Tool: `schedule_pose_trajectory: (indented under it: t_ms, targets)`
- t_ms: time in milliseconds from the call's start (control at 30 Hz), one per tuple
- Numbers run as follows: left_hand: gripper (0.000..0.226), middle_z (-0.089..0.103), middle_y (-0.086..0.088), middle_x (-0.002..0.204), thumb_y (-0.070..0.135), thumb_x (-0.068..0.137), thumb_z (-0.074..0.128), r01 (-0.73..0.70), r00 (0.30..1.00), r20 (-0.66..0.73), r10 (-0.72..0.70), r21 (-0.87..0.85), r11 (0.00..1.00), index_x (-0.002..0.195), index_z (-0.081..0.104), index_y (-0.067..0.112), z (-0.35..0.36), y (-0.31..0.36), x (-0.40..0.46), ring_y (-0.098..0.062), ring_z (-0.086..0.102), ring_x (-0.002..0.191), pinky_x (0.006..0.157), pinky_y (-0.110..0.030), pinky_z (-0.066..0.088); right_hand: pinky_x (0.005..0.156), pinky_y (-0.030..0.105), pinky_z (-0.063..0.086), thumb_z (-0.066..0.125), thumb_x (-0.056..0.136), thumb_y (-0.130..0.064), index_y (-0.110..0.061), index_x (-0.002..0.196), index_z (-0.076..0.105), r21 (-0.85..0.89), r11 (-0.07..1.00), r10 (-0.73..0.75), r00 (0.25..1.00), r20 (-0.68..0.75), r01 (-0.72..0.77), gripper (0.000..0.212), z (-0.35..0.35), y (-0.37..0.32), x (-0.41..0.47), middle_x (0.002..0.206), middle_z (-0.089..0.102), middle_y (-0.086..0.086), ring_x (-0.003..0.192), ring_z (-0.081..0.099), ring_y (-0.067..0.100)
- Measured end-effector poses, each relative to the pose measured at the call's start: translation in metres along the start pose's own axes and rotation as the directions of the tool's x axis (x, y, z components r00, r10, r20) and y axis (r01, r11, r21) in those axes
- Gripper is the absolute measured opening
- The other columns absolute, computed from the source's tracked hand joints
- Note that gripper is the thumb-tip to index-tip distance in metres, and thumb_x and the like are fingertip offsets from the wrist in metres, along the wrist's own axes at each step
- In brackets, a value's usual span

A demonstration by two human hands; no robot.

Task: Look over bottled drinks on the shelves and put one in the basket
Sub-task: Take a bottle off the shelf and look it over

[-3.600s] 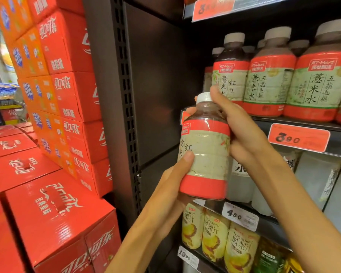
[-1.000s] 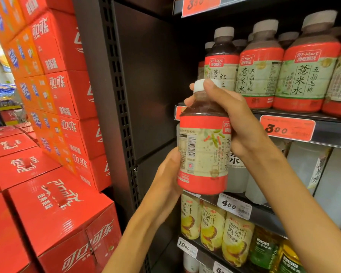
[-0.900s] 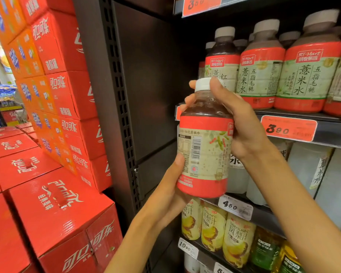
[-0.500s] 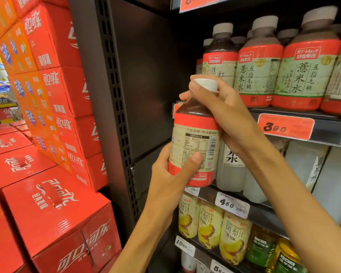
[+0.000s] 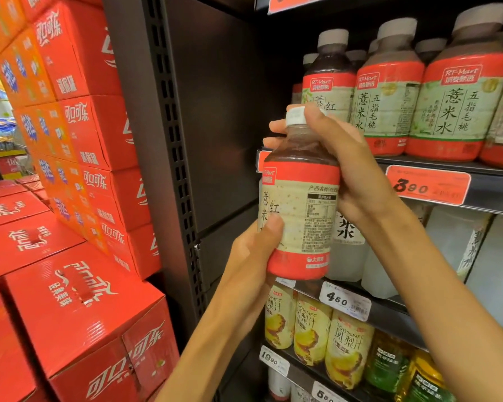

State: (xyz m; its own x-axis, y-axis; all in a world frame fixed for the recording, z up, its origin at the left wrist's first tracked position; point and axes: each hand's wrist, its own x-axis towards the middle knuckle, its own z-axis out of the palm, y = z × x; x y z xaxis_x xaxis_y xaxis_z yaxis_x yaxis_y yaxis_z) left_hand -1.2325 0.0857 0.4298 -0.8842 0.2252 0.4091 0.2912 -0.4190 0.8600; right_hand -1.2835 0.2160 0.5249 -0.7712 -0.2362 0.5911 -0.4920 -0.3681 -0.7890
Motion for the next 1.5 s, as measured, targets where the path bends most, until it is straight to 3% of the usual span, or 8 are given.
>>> schedule_pose_trajectory:
  t_ms: [200, 400, 600, 733, 933, 1067, 1267, 1500]
  targets:
    - [0.062, 0.072, 0.007, 0.111, 0.055, 0.072, 0.068, -0.093, 0.974, -0.169, 0.152, 0.315, 0.945, 0.123, 0.058, 0.022, 0.004, -0.006, 0.000, -0.007, 0.068, 0.101, 0.076, -0.014, 0.052, 0.074, 0.027, 0.057, 0.058, 0.093, -0.035, -0.015, 0.111, 0.060, -0.163, 0.984, 0.057, 0.997, -0.058, -0.065, 0.027, 0.002, 0.005, -0.002, 0.097, 0.075, 0.004, 0.089, 0.071, 0.018]
    - [0.061, 0.065, -0.001, 0.127, 0.043, 0.082, 0.060, -0.037, 0.995, -0.090, 0.048, 0.118, 0.992, 0.136, 0.048, 0.015, 0.000, -0.007, -0.005, -0.016, 0.061, 0.117, 0.092, -0.023, 0.051, 0.068, 0.026, 0.055, 0.054, 0.095, -0.032, -0.008, 0.104, 0.061, -0.072, 0.996, 0.057, 0.998, -0.031, -0.059, 0.027, -0.002, -0.001, 0.002, 0.079, 0.074, 0.001, 0.078, 0.071, 0.016]
    - [0.074, 0.068, -0.007, 0.121, 0.048, 0.072, 0.075, 0.017, 0.998, 0.053, -0.022, 0.081, 0.997, 0.130, 0.052, 0.008, -0.003, -0.001, -0.002, -0.020, 0.066, 0.110, 0.084, -0.024, 0.053, 0.077, 0.032, 0.055, 0.048, 0.094, -0.035, -0.009, 0.112, 0.059, 0.076, 0.995, 0.059, 0.995, 0.083, -0.065, 0.034, -0.002, 0.000, 0.002, 0.083, 0.073, 0.004, 0.087, 0.071, 0.021]
    - [0.057, 0.070, -0.004, 0.116, 0.039, 0.075, 0.067, -0.071, 0.995, -0.055, 0.081, 0.162, 0.984, 0.125, 0.056, 0.014, -0.004, -0.001, 0.001, -0.019, 0.068, 0.106, 0.080, -0.022, 0.054, 0.085, 0.034, 0.056, 0.050, 0.091, -0.041, -0.011, 0.112, 0.061, -0.035, 0.999, 0.037, 0.999, -0.008, -0.037, 0.038, -0.003, 0.002, 0.002, 0.096, 0.075, 0.006, 0.098, 0.070, 0.023]
    - [0.063, 0.069, 0.008, 0.111, 0.032, 0.063, 0.080, -0.111, 0.947, -0.233, 0.221, 0.409, 0.906, 0.120, 0.052, 0.033, 0.003, -0.008, 0.002, -0.001, 0.067, 0.097, 0.071, -0.012, 0.053, 0.069, 0.024, 0.056, 0.059, 0.092, -0.040, -0.010, 0.109, 0.063, -0.168, 0.982, 0.069, 0.994, -0.087, -0.083, 0.035, 0.002, 0.011, -0.002, 0.092, 0.075, 0.004, 0.082, 0.071, 0.014]
    - [0.066, 0.070, 0.008, 0.114, 0.043, 0.066, 0.077, -0.054, 0.976, -0.181, 0.117, 0.321, 0.946, 0.126, 0.053, 0.027, -0.004, -0.009, 0.001, -0.003, 0.067, 0.102, 0.077, -0.014, 0.053, 0.064, 0.023, 0.055, 0.056, 0.093, -0.033, -0.006, 0.101, 0.062, -0.165, 0.985, 0.024, 0.995, -0.094, -0.040, 0.029, 0.004, 0.012, 0.000, 0.083, 0.073, 0.002, 0.073, 0.069, 0.013]
    - [0.060, 0.062, -0.009, 0.132, 0.057, 0.071, 0.074, 0.161, 0.975, 0.153, -0.160, 0.004, 0.987, 0.120, 0.068, 0.023, -0.014, -0.001, 0.002, -0.026, 0.056, 0.125, 0.106, -0.038, 0.044, 0.076, 0.032, 0.056, 0.045, 0.096, -0.035, -0.003, 0.107, 0.061, 0.148, 0.988, 0.031, 0.998, 0.053, -0.038, 0.037, -0.003, 0.009, -0.001, 0.082, 0.072, 0.005, 0.081, 0.069, 0.020]
    - [0.054, 0.072, -0.002, 0.114, 0.046, 0.075, 0.070, -0.005, 0.999, -0.044, 0.013, 0.178, 0.984, 0.120, 0.062, 0.017, -0.001, -0.003, -0.001, -0.015, 0.068, 0.104, 0.078, -0.018, 0.053, 0.079, 0.033, 0.055, 0.037, 0.095, -0.041, -0.006, 0.111, 0.061, 0.060, 0.998, 0.020, 0.999, 0.046, -0.023, 0.046, -0.009, 0.007, 0.001, 0.089, 0.074, 0.005, 0.089, 0.071, 0.021]
